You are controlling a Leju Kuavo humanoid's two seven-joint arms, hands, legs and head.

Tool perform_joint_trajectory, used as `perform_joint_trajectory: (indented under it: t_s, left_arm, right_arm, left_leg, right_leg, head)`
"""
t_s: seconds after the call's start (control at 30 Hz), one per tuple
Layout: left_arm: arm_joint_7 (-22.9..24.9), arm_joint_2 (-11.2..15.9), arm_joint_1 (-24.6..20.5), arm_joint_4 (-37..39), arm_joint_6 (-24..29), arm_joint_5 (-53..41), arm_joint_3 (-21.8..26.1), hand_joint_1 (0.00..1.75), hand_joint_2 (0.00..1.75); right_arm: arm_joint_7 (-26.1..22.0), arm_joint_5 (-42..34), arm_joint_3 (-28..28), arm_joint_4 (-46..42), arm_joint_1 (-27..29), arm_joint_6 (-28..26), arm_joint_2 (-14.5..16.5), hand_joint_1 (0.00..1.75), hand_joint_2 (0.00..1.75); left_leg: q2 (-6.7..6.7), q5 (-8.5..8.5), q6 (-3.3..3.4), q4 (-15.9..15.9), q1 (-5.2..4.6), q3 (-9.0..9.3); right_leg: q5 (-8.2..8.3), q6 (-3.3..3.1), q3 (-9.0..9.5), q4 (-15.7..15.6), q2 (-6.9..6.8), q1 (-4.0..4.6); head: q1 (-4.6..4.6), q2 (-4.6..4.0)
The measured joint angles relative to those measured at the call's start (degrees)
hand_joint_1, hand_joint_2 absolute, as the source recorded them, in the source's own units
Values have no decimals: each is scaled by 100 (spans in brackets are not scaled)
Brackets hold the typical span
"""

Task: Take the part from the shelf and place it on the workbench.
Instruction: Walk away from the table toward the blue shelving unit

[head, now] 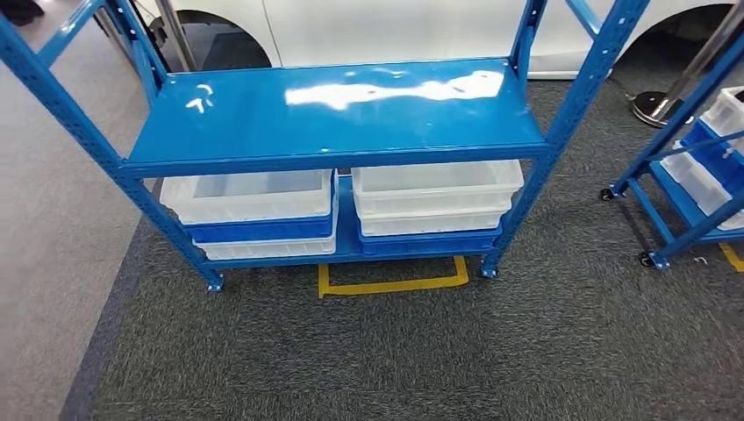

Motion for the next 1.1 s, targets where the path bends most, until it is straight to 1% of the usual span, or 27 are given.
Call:
perform_joint_trajectory:
  t_s: [0.03,0.07,0.13,0.17,0.2,0.27,0.3,0.33,0.37,0.4,0.43,0.47,0.5,0.53,0.57,0.6,0.63,0.67,0.73,0.83,0.87,0.9,0.97,1.0,1.03,1.07,1.1]
  left_arm:
    - [0,1,10,0,0,0,8,0,0]
    - [0,5,18,0,15,35,16,0,0]
    - [-12,4,2,-3,193,436,95,0,0]
    - [-33,-22,-20,-5,378,921,213,0,0]
    - [-69,-66,-44,-9,598,1509,372,0,0]
    - [-234,-245,-75,-22,1053,2632,739,0,0]
    - [-364,-348,-85,-32,1191,2952,874,0,0]
    - [-485,-446,-104,-46,1255,3152,978,0,0]
    - [-547,-513,-128,-78,1214,3246,1040,0,0]
    - [-542,-568,-157,-130,1113,3309,1077,0,0]
    - [-482,-610,-185,-203,1005,3354,1096,0,0]
    - [-410,-646,-202,-281,915,3389,1103,0,0]
    - [-362,-682,-214,-354,857,3414,1110,0,0]
    - [-333,-705,-219,-413,829,3440,1125,0,0]
    - [-319,-719,-221,-464,816,3463,1145,0,0]
    - [-313,-728,-220,-509,814,3480,1165,0,0]
    - [-311,-740,-222,-548,818,3496,1181,0,0]
    - [-314,-752,-223,-585,826,3504,1190,0,0]
    - [-317,-784,-226,-628,838,3522,1193,0,0]
    - [-333,-827,-239,-669,862,3587,1196,0,0]
    - [-338,-836,-246,-680,870,3619,1197,0,0]
    - [-341,-843,-251,-687,881,3653,1197,0,0]
    - [-344,-848,-256,-690,908,3716,1198,0,0]
    - [-346,-850,-254,-696,925,3749,1200,0,0]
    - [-351,-853,-250,-704,939,3785,1204,0,0]
    - [-356,-857,-246,-713,946,3812,1209,0,0]
    - [-361,-860,-244,-721,951,3837,1216,0,0]
  right_arm:
    - [0,2,0,0,-3,4,0,0,0]
    - [0,2,0,0,-5,8,0,0,0]
    - [0,-37,-11,1,-5,8,2,0,0]
    - [0,-68,-32,1,-6,-7,7,0,0]
    - [0,-98,-56,0,-12,-33,16,0,0]
    - [9,-133,-103,-1,-40,-109,42,0,0]
    - [29,-151,-120,-2,-51,-156,51,0,0]
    - [62,-170,-141,-2,-56,-199,57,0,0]
    - [102,-187,-166,-2,-55,-236,59,0,0]
    - [139,-195,-192,-2,-52,-261,59,0,0]
    - [166,-193,-216,-2,-50,-271,60,0,0]
    - [181,-187,-235,-2,-50,-278,60,0,0]
    - [189,-180,-249,-2,-50,-281,60,0,0]
    - [191,-172,-258,-2,-50,-282,60,0,0]
    - [192,-167,-266,-2,-48,-284,60,0,0]
    - [192,-162,-271,-2,-43,-286,58,0,0]
    - [192,-156,-278,-2,-38,-289,56,0,0]
    - [192,-151,-286,-2,-37,-293,54,0,0]
    - [192,-134,-302,-2,-45,-303,50,0,0]
    - [193,-103,-313,-2,-52,-299,65,0,0]
    - [197,-95,-315,-2,-50,-292,72,0,0]
    - [202,-87,-316,-2,-46,-286,78,0,0]
    - [218,-78,-320,-2,-45,-280,79,0,0]
    - [224,-74,-325,-2,-44,-281,79,0,0]
    - [228,-72,-331,-2,-42,-281,79,0,0]
    - [230,-71,-339,-2,-40,-282,79,0,0]
    - [232,-70,-346,-2,-38,-282,80,0,0]
  left_leg:
    - [27,145,-10,-153,9,72]
    - [93,351,-10,-488,15,245]
    - [333,627,32,-1208,-7,614]
    - [410,671,71,-1405,-24,716]
    - [431,657,113,-1476,-44,749]
    - [317,670,202,-1503,-53,758]
    - [268,684,243,-1533,-49,773]
    - [220,702,288,-1564,-42,784]
    - [170,715,330,-1590,-34,794]
    - [121,714,360,-1595,-41,789]
    - [71,707,386,-1594,-47,785]
    - [23,695,402,-1592,-55,789]
    - [-17,681,408,-1591,-64,806]
    - [-52,663,409,-1587,-72,833]
    - [-80,641,405,-1582,-79,866]
    - [-100,618,396,-1577,-86,899]
    - [-114,586,376,-1559,-104,917]
    - [-126,562,353,-1550,-116,926]
    - [-141,524,293,-1546,-126,920]
    - [-117,433,196,-1450,-124,939]
    - [-91,332,161,-1250,-118,862]
    - [-61,194,128,-937,-97,709]
    - [-26,-55,74,-195,-63,266]
    - [-16,-48,55,8,-47,107]
    - [-8,79,41,4,-33,44]
    - [2,318,36,-231,-20,94]
    - [18,588,37,-608,-12,213]
  right_leg:
    - [-22,11,17,8,-77,-2]
    - [-49,28,42,17,-151,-4]
    - [-109,82,98,32,-285,16]
    - [-131,113,122,34,-337,32]
    - [-144,146,145,28,-383,49]
    - [-163,217,194,9,-430,46]
    - [-200,254,206,36,-351,31]
    - [-289,282,170,145,-215,11]
    - [-433,301,65,378,-41,-5]
    - [-608,306,-110,721,118,-7]
    - [-773,307,-327,1116,204,-4]
    - [-861,306,-524,1448,243,4]
    - [-835,299,-645,1610,255,9]
    - [-688,284,-659,1547,260,14]
    - [-458,262,-571,1283,263,17]
    - [-212,229,-421,892,272,21]
    - [-48,196,-272,522,286,31]
    - [38,169,-170,267,297,43]
    - [18,125,-106,99,309,73]
    - [13,60,-4,9,293,27]
    - [9,37,47,-28,281,6]
    - [-9,19,90,-46,266,3]
    - [-73,5,155,-49,245,5]
    - [-117,10,203,-48,240,4]
    - [-166,20,263,-48,239,0]
    - [-221,37,336,-48,238,-7]
    - [-283,59,414,-49,235,-14]
  head:
    - [-1,0]
    - [0,0]
    - [2,0]
    - [3,0]
    - [4,0]
    - [3,0]
    - [4,0]
    - [5,0]
    - [6,0]
    - [8,0]
    - [9,0]
    - [9,0]
    - [10,0]
    - [9,0]
    - [9,0]
    - [9,0]
    - [8,0]
    - [7,0]
    - [7,0]
    - [2,0]
    - [-4,0]
    - [-9,0]
    - [-15,0]
    - [-16,0]
    - [-16,0]
    - [-16,0]
    - [-16,0]
